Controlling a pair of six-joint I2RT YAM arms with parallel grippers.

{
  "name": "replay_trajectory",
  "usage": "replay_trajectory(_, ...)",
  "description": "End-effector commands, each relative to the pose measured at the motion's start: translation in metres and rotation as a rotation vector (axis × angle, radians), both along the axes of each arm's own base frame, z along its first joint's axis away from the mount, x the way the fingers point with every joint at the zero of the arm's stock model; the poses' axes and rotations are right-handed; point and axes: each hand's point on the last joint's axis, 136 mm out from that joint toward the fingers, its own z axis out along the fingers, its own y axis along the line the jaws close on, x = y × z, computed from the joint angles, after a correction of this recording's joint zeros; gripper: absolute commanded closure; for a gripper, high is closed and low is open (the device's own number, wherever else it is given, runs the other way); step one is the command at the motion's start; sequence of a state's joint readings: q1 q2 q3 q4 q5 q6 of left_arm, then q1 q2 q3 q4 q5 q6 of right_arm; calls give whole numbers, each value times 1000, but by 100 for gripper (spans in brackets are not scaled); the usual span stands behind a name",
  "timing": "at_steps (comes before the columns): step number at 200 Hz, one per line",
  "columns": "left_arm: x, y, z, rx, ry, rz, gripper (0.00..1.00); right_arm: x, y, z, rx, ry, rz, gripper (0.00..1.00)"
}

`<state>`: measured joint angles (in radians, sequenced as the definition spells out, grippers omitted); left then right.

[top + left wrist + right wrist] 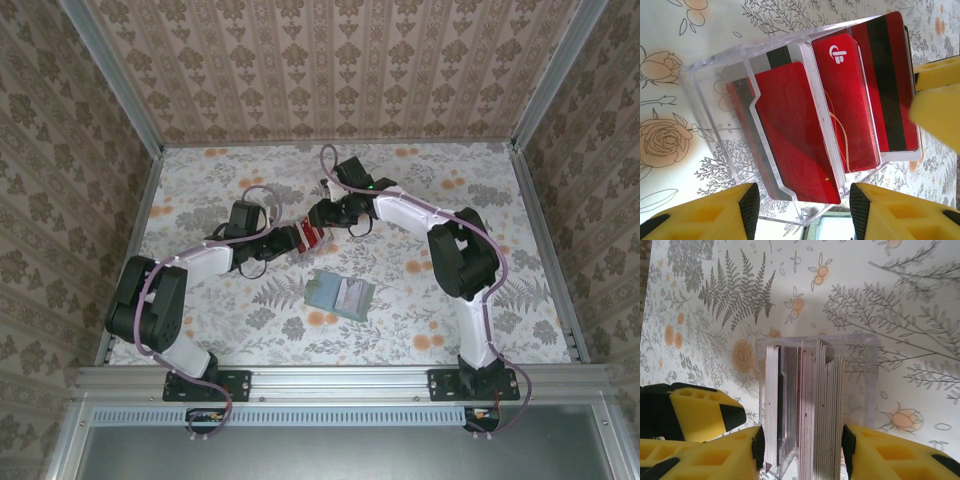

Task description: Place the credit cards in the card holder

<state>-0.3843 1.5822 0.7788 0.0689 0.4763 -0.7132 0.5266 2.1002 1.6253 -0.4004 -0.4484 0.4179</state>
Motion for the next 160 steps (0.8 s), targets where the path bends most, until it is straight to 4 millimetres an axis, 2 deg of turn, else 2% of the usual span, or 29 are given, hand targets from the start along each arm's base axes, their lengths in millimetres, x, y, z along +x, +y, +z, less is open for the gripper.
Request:
replay_trajectory(1, 10, -7, 3, -21, -18, -11, 46, -8, 11, -7, -5, 43, 36, 53)
replay_trajectory(43, 8, -13, -3, -20, -6, -23, 46, -10, 15, -2, -4, 34, 46, 53)
replay_trajectory(102, 8, -14, -5, -20, -5, -20, 46, -12, 11, 27, 19, -18, 45, 56)
replay_trajectory(160, 8, -16, -6, -19, -3, -25, 46, -15, 12, 37, 40, -31, 46, 61)
